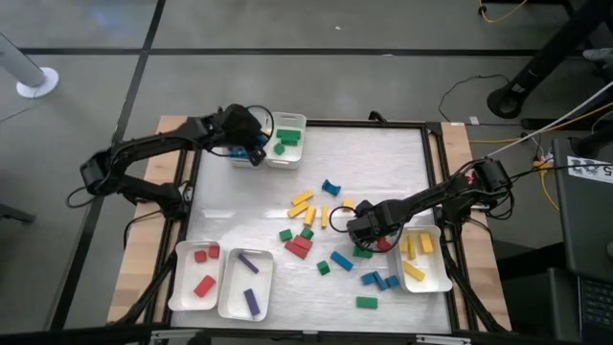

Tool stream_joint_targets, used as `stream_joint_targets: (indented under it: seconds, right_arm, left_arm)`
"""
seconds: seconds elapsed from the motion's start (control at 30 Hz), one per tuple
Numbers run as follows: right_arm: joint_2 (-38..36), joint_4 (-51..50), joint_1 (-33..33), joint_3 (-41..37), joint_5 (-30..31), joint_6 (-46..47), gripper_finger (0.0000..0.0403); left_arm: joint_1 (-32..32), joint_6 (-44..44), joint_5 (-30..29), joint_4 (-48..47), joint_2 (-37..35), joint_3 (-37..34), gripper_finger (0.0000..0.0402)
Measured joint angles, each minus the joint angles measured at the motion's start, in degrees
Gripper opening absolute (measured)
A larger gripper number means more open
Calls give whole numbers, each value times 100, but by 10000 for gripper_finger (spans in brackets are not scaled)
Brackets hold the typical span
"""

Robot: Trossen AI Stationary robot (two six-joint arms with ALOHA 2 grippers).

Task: Sort blocks
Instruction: Put the blue block into the top left white bin, then put the red block into the bottom left white bin

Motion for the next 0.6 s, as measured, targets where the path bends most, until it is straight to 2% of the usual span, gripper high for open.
stream_joint_targets:
  seconds: [0.23,0.47,0.6]
  right_arm:
    - [0,29,2,2,0,-40,132]
    - [0,113,2,2,0,-45,146]
    - [0,131,2,2,0,-46,145]
  left_arm:
    - [518,-50,-222,-42,2,-14,117]
    - [741,2,-225,25,4,-238,194]
    - [725,-135,-221,-85,4,-226,217]
